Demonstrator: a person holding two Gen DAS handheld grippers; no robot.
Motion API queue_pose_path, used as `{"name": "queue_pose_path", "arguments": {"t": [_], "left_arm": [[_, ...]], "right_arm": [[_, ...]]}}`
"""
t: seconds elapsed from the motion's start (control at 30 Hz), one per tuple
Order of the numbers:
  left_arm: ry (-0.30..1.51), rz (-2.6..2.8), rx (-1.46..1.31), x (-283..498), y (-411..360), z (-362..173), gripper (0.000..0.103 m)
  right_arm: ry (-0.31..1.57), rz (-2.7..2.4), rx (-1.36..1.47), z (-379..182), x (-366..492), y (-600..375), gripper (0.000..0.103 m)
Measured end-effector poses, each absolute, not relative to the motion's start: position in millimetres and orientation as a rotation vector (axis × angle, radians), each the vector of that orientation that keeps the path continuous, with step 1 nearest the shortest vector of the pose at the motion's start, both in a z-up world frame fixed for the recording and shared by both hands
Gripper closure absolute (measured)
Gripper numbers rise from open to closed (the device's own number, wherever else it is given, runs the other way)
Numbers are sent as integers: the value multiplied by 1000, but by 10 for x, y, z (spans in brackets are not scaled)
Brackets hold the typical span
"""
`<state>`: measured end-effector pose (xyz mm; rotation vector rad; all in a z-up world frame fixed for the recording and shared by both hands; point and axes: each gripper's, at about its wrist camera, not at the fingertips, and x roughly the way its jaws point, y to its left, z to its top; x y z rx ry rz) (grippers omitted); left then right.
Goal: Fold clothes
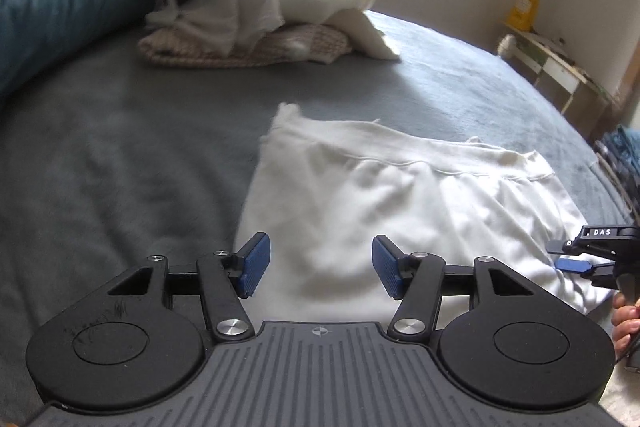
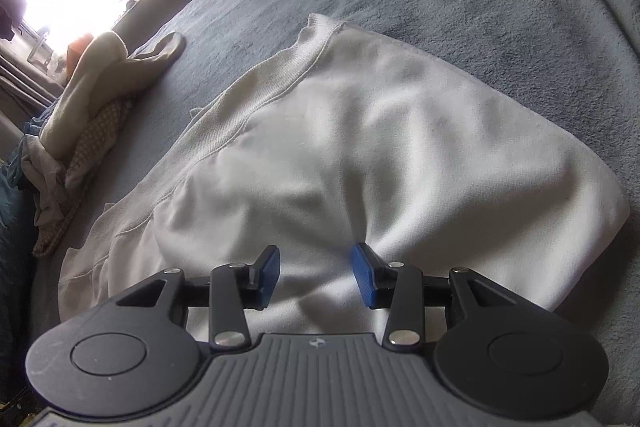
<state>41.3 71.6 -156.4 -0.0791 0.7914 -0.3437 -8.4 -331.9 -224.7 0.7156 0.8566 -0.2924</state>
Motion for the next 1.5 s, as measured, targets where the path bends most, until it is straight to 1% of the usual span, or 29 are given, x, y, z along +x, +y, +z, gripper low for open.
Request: {"name": "queue_pose_path", "arguments": {"t": [0.23,0.33,0.4,0.43,0.47,0.57,0.83,0.97,1.03,1.17,1.33,1.5], "left_arm": [[850,-356,87,629,153,-1843,46],[893,-343,115,636,56,-1999,46],[902,-337,128,608,12,-2066,43],[907,-334,135,593,-10,-2100,39],[906,-336,150,583,-38,-2111,36],[911,-337,179,581,-88,-2106,35],[936,-328,174,632,-112,-2099,34],[942,-322,181,635,-125,-2094,34],[945,-318,185,637,-135,-2091,33],[947,-312,196,637,-152,-2091,33],[950,-308,207,653,-161,-2092,30],[933,-295,213,644,-115,-2045,30]], "right_arm": [[858,-298,671,-2234,-64,-3257,60],[860,-297,637,-2227,-46,-3212,57],[866,-290,603,-2217,-26,-3173,55],[869,-289,583,-2213,-15,-3149,53],[874,-286,559,-2208,-2,-3122,52],[883,-292,485,-2178,29,-3029,51],[776,-313,276,-1879,23,-2842,53],[764,-263,165,-1791,177,-2773,54],[766,-235,161,-1786,303,-2756,54],[754,-198,159,-1881,531,-2706,54],[803,-207,187,-2293,619,-2756,56],[803,-198,153,-2268,610,-2719,56]]}}
